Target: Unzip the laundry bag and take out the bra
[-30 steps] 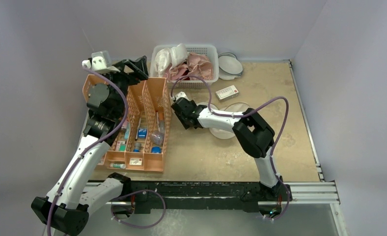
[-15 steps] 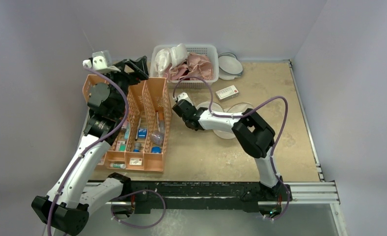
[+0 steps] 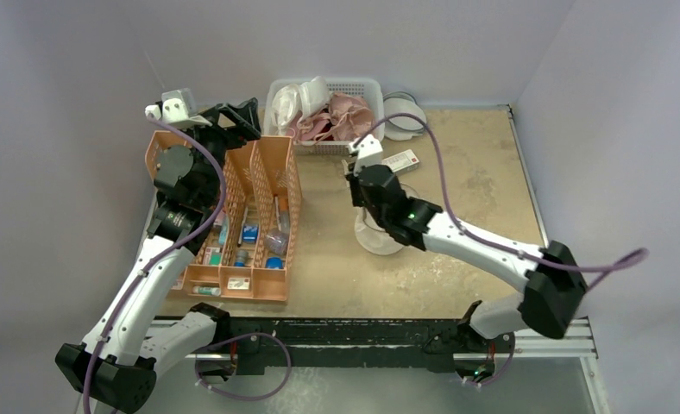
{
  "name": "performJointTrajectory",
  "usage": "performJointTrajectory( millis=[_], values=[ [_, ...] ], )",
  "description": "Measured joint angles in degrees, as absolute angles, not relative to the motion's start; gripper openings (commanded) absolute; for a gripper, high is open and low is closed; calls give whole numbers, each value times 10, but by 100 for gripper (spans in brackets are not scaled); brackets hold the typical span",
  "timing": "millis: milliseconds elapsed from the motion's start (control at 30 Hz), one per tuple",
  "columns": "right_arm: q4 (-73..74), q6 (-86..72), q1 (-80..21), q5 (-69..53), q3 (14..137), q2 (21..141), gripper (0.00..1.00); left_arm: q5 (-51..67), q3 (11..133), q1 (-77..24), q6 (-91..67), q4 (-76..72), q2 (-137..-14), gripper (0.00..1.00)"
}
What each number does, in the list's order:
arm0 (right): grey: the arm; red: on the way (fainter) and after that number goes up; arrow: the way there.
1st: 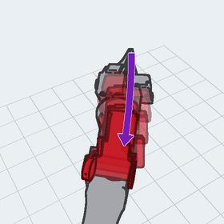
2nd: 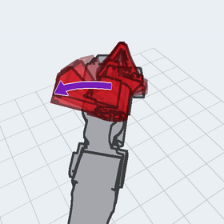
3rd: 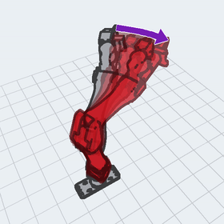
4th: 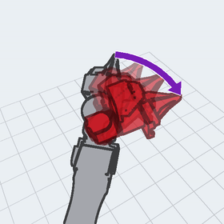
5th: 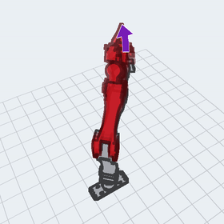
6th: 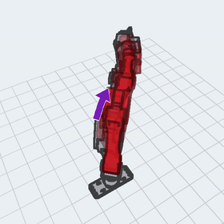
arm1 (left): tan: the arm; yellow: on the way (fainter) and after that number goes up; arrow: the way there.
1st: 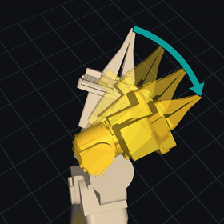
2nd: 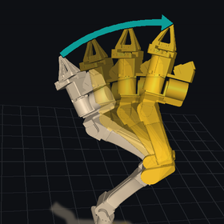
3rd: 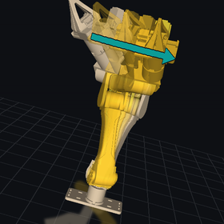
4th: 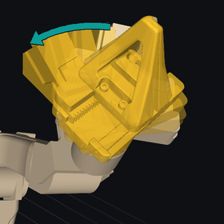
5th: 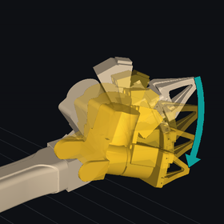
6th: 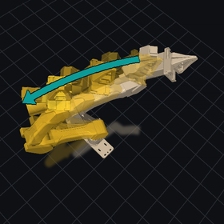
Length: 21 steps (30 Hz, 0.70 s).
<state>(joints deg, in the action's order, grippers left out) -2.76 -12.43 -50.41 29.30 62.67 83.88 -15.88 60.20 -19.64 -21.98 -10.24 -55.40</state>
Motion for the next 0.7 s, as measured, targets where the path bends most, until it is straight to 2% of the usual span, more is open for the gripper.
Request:
performJointTrajectory(
  millis=[267, 500, 700],
  values=[
    [-122, -179, -437, 210, 481, 681, 10, -155, 602, -196, -227, -102, -558, 89],
    [-171, -272, -381, 128, 423, 598, 9, -147, 602, -196, -235, -102, -568, 89],
    [-202, -370, -339, 60, 397, 563, 1, -140, 602, -196, -239, -103, -569, 89]
  ],
)
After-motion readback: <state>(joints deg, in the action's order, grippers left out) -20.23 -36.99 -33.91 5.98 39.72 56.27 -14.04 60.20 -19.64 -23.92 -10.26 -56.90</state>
